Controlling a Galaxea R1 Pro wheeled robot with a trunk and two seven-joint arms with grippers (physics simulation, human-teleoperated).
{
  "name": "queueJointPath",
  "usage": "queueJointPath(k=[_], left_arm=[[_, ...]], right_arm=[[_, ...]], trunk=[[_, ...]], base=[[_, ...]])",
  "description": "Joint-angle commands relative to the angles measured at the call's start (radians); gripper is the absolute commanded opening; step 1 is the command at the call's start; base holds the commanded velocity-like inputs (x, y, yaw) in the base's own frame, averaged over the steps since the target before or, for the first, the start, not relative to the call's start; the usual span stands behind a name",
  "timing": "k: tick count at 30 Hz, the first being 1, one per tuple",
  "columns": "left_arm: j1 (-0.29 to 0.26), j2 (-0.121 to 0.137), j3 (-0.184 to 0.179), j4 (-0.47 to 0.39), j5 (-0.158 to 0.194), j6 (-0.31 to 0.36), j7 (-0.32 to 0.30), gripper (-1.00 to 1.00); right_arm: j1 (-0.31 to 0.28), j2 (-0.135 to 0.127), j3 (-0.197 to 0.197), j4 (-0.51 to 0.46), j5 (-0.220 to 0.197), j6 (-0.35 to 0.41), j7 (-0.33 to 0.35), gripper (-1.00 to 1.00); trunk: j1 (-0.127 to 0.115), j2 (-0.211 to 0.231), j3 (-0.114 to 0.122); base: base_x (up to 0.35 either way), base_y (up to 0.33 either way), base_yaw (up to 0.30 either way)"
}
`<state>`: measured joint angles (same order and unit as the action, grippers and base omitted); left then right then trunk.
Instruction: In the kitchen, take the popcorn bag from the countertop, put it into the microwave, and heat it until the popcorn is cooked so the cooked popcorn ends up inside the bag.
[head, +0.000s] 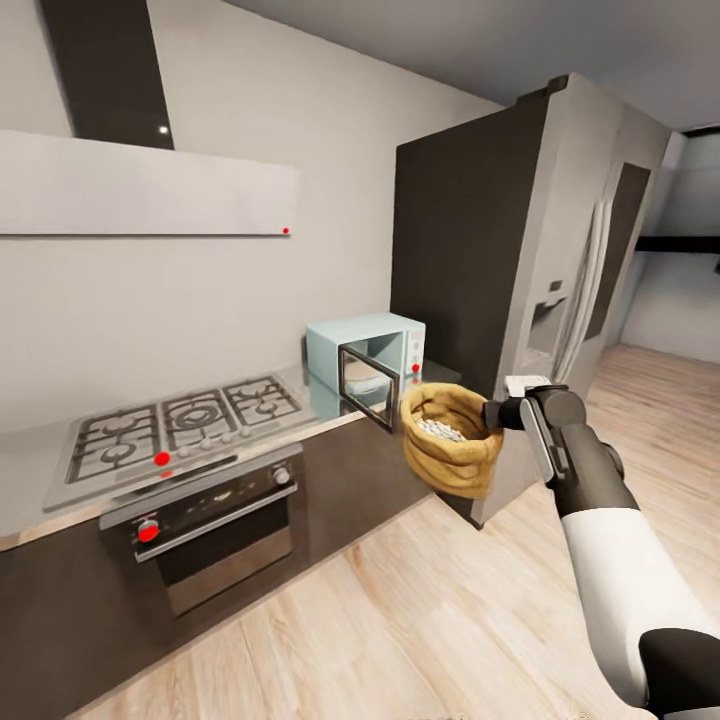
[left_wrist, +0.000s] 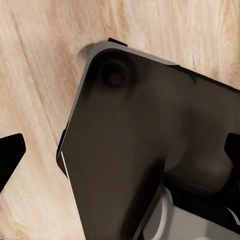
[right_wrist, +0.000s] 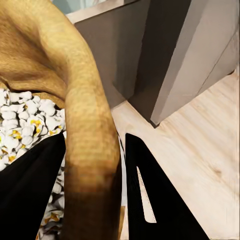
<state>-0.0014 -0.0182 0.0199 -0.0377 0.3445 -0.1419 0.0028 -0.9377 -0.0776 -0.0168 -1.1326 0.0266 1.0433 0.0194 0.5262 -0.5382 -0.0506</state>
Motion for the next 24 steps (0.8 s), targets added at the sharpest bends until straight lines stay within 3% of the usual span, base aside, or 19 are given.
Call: queueJointPath(k=[1,14,19,24], left_arm=[[0.0,0.0,0.002,-0.001,0.003,-0.002,0.0,1.0],[0.0,0.0,0.002,-0.001,0.004,-0.002,0.0,1.0],[0.0,-0.002,0.001,0.0,0.004,0.001,0.0,1.0],[0.0,0.001,-0.001,0.002,0.005,0.009,0.0,1.0]], right_arm=[[-0.001,-0.001,0.0,0.0,0.001,0.004,0.002,-1.0],[-0.001,-0.004,-0.002,0.034,0.0,0.004,0.004,-1.0],[-0.001,-0.002,0.0,0.034,-0.001,0.004,0.006,-1.0],[-0.001,-0.001,0.0,0.035,-0.003,0.004,0.01,-1.0]], trunk=[[0.0,-0.002,-0.002],[0.0,-0.002,-0.002],[0.0,-0.002,-0.002],[0.0,-0.002,-0.002]], base=[[0.0,0.0,-0.293],[0.0,0.0,-0.292],[0.038,0.0,-0.069],[0.29,0.0,-0.002]])
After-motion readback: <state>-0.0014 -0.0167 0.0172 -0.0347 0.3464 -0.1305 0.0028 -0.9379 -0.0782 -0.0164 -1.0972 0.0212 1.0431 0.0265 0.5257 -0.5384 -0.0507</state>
